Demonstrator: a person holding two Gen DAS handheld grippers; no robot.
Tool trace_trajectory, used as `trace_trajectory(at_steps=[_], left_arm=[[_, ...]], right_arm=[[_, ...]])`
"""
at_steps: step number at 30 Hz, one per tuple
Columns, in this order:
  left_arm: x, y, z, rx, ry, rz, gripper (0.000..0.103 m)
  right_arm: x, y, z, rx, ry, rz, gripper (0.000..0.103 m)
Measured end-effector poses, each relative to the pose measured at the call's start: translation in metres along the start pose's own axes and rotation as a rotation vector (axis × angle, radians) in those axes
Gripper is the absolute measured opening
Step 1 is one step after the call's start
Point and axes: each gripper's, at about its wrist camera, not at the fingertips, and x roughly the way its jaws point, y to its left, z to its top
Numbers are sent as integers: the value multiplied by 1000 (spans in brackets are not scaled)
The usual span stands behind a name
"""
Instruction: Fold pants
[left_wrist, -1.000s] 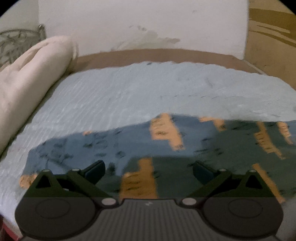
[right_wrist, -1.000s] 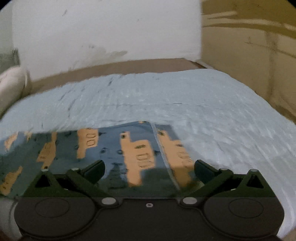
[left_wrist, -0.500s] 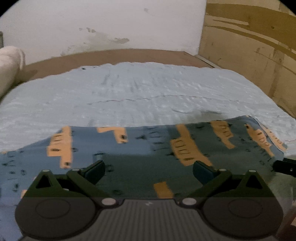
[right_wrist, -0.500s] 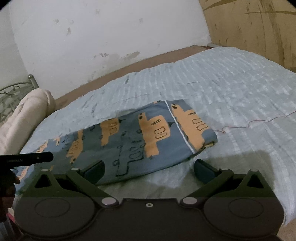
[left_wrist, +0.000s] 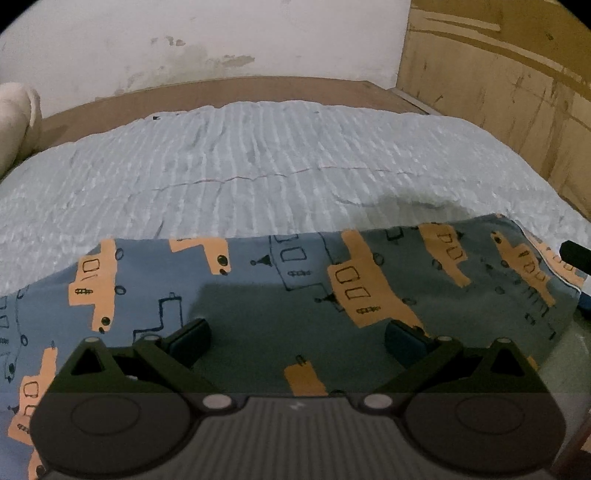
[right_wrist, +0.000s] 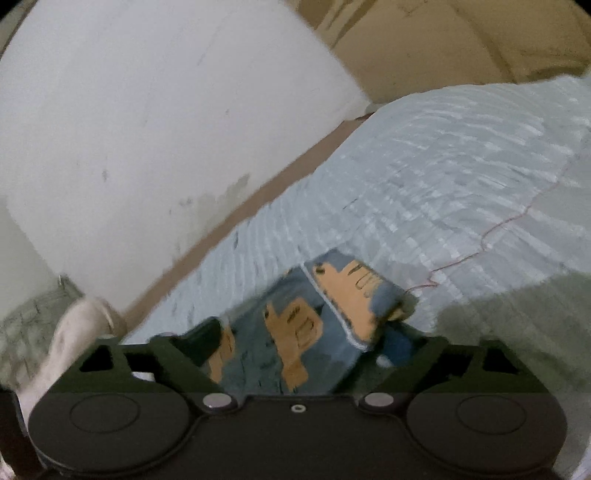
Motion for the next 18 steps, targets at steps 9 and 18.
trace_trajectory(at_steps=[9, 18], left_arm=[[-12, 11, 10, -73, -7, -93, 103], [-18, 34, 24, -293, 3, -446, 103]], right_arm=[[-4, -2, 4, 19, -49, -132, 20], [-14, 58, -4, -358, -102, -168, 14]])
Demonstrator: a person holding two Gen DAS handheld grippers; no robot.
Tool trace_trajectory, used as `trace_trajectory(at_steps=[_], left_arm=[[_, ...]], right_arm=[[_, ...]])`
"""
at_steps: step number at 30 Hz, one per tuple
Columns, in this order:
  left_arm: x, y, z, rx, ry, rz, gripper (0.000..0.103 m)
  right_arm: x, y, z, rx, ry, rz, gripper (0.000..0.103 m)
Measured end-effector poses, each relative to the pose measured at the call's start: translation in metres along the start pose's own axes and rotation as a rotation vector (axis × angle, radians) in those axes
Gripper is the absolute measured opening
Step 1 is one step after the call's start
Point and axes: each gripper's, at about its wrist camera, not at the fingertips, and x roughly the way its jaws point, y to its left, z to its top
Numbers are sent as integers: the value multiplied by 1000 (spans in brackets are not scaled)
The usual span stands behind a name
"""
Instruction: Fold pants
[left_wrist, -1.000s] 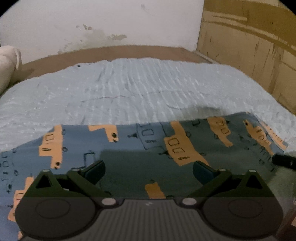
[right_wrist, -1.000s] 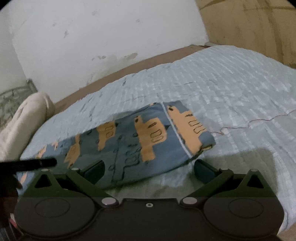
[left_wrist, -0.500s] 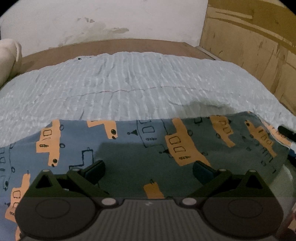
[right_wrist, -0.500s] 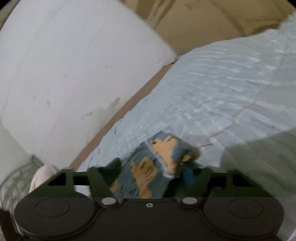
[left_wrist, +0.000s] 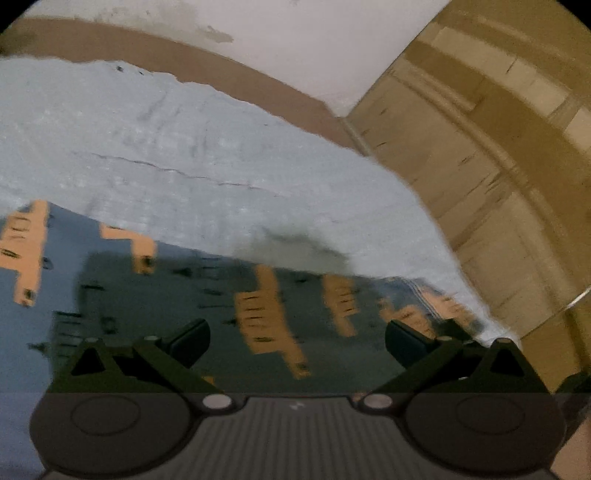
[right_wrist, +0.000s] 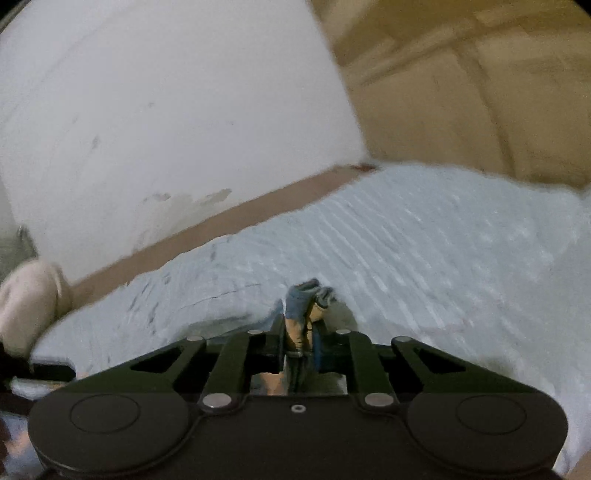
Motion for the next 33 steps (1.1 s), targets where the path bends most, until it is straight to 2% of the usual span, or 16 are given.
trace_trajectory(at_steps=[5, 9, 12, 16, 19, 22, 29, 31, 33], left_arm=[[-6, 5, 3, -74, -23, -133, 103], [-8, 15, 0, -122, -21, -183, 103], [-6, 23, -4, -152, -9, -168, 103], [-1, 33, -10, -179, 12, -132, 102], [0, 36, -14, -174, 26, -110, 102], [1, 37, -16, -165, 45, -99, 102], [7, 33, -16, -146, 71, -102, 102], [9, 32, -15, -136, 77, -99, 102], [12, 30, -15, -137, 83, -93, 102]], right_arm=[[-15, 48, -2, -227, -28, 44, 14], [-27, 90, -17, -387, -13, 129, 14], [-32, 116, -34, -473, 36, 181, 14], [-29, 141, -65, -595, 134, 207, 15], [-25, 144, -78, -605, 177, 198, 21], [-29, 153, -85, -692, 169, 182, 24], [-36, 179, -110, -1106, 123, 148, 23], [-38, 183, -113, -1155, 118, 154, 23], [-41, 182, -112, -1137, 121, 162, 23]])
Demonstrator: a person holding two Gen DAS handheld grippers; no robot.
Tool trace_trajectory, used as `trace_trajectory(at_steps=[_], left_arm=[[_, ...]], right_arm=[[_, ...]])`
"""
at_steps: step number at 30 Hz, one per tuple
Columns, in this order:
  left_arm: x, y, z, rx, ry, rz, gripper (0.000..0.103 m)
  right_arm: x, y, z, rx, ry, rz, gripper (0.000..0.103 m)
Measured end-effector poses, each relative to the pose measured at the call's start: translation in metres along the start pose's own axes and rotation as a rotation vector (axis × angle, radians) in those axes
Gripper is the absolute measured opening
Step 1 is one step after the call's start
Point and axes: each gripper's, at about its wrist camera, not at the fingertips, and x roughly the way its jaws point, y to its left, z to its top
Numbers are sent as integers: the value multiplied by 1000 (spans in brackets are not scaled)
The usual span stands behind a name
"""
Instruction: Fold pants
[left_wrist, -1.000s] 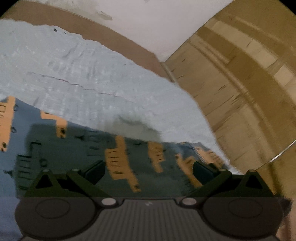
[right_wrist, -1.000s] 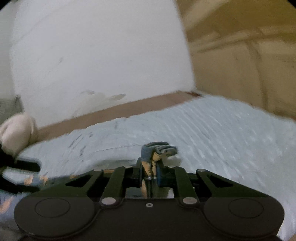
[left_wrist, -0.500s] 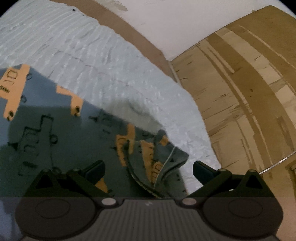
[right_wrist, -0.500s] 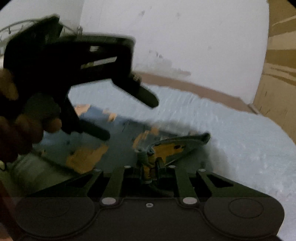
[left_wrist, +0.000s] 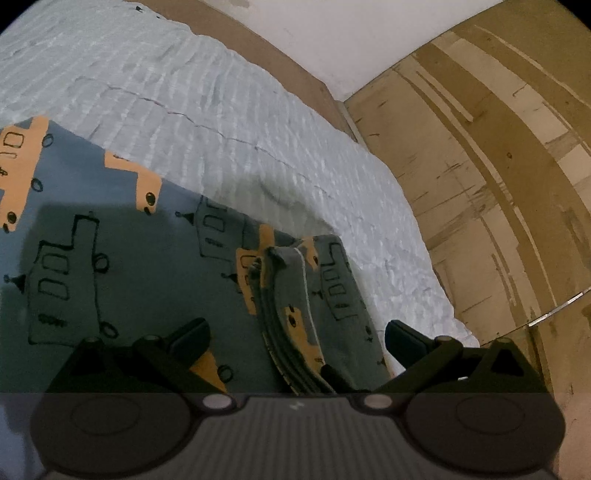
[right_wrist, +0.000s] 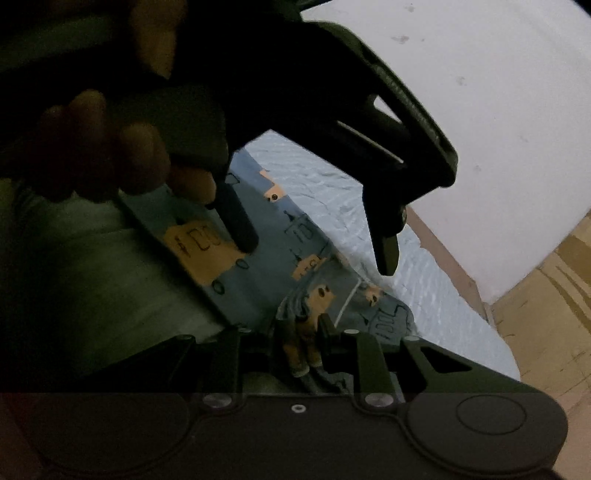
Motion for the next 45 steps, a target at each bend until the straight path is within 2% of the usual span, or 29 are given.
trace_trajectory(at_steps=[2, 8, 10, 11, 13, 15, 17, 19, 25, 35, 39, 45], left_arm=[[5, -2, 1, -8, 14, 23, 100], [13, -9, 2, -7, 30, 76, 78], [15, -10, 3, -30, 36, 77, 64], [17, -10, 4, -45, 42, 80, 59], [21, -9, 5, -59, 61, 89, 42], [25, -10, 7, -70, 75, 92, 34], [27, -12, 9, -69, 76, 117, 21], [26, -13, 8, -63, 72, 128, 14], [18, -21, 6, -42, 32, 127, 11], [-24, -29, 15, 22, -20, 156, 10], [-49, -21, 23, 0, -35, 171, 10], [-91, -4, 28, 2, -72, 225, 10]], right_arm=[[-3, -3, -1, 31, -3, 6, 23], [-4, -29, -6, 266, -19, 40, 21], [-3, -34, -7, 348, -27, 47, 19], [-4, -35, -8, 371, -30, 47, 19], [-7, -36, -8, 397, -36, 42, 18], [-8, -36, -7, 407, -39, 44, 18], [-8, -36, -5, 409, -39, 41, 18], [-8, -37, -4, 415, -38, 41, 16], [0, -39, -5, 427, -42, 42, 15], [-17, -34, 17, 417, -100, 66, 15], [-20, -28, 30, 421, -136, 110, 15], [-19, -19, 54, 446, -186, 233, 15]])
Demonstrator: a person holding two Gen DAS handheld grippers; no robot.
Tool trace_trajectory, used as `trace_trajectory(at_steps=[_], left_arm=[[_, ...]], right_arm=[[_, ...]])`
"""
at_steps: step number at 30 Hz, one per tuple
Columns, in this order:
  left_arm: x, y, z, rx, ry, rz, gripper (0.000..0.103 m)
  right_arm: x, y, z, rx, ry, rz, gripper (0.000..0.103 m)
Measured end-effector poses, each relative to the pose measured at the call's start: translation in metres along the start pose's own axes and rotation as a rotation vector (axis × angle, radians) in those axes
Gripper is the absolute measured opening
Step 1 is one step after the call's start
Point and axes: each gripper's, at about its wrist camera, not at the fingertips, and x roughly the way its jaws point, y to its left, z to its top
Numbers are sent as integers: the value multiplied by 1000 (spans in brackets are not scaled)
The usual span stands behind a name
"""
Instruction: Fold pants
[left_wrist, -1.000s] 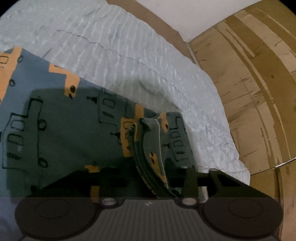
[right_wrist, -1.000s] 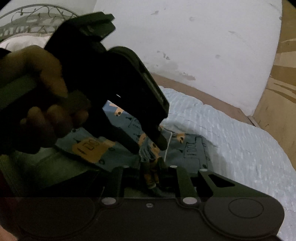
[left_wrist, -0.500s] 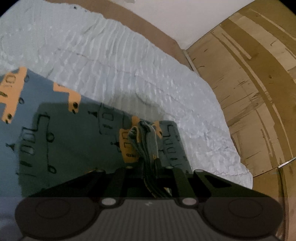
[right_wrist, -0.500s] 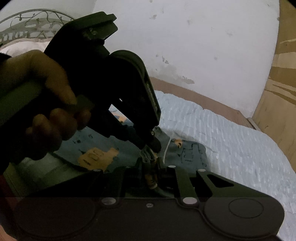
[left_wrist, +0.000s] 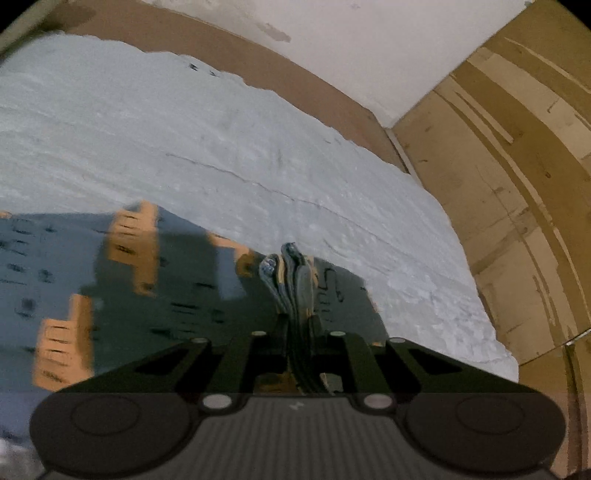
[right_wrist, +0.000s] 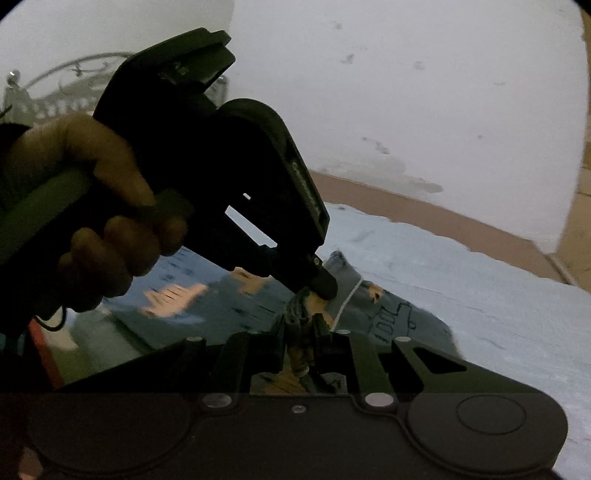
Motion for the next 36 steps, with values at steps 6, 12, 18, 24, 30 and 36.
trace_trajectory(at_steps=[6, 12, 18, 24, 30, 36], left_arm=[[-22, 34, 0, -20, -12, 54, 10], [-23, 58, -4, -16, -12, 88, 10], [-13, 74, -12, -42, -9, 83, 11], [-17, 73, -19, -2, -53, 168, 55], [-10, 63, -23, 70, -126, 312, 81], [8, 62, -21, 85, -141, 393, 90]], right_arm=[[14, 27, 10, -18, 12, 96, 15], [33, 45, 13, -31, 54, 146, 15], [40, 56, 7, -50, 93, 151, 25], [24, 43, 1, -37, 72, 103, 75], [18, -2, -4, 26, 25, -77, 102], [74, -58, 3, 34, 121, -263, 102]])
